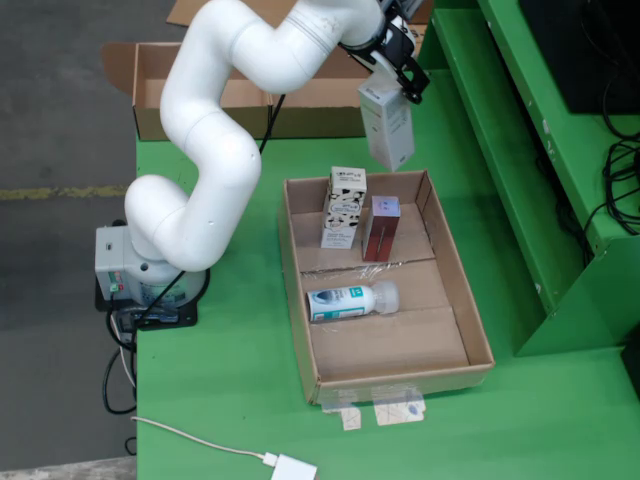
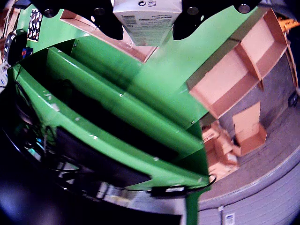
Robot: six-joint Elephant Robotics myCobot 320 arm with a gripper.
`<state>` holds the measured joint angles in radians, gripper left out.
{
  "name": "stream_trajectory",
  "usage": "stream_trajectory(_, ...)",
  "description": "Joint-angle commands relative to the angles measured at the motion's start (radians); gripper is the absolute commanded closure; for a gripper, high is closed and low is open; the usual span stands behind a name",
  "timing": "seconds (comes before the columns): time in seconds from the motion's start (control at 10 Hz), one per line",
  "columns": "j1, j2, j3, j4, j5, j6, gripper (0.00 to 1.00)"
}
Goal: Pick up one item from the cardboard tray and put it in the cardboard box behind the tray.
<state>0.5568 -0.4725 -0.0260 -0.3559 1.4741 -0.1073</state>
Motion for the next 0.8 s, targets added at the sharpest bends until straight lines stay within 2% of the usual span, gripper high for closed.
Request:
stream_trajectory(0.0, 0.203, 0.114, 0.026, -0.308, -0.043, 0.027, 1.00)
stream_trajectory(0.2, 0.203, 0.114, 0.026, -0.308, -0.043, 0.027, 1.00)
stream_trajectory(0.3, 0.362, 0.097, 0.026, -0.311, -0.078, 0.044, 1.00)
stream_trajectory(0.5, 0.302, 0.112, 0.026, -0.336, -0.062, 0.039, 1.00)
stream_trajectory(0.6, 0.478, 0.054, 0.026, -0.207, -0.129, 0.052, 1.00)
stream_trajectory(0.7, 0.478, 0.054, 0.026, -0.207, -0.129, 0.052, 1.00)
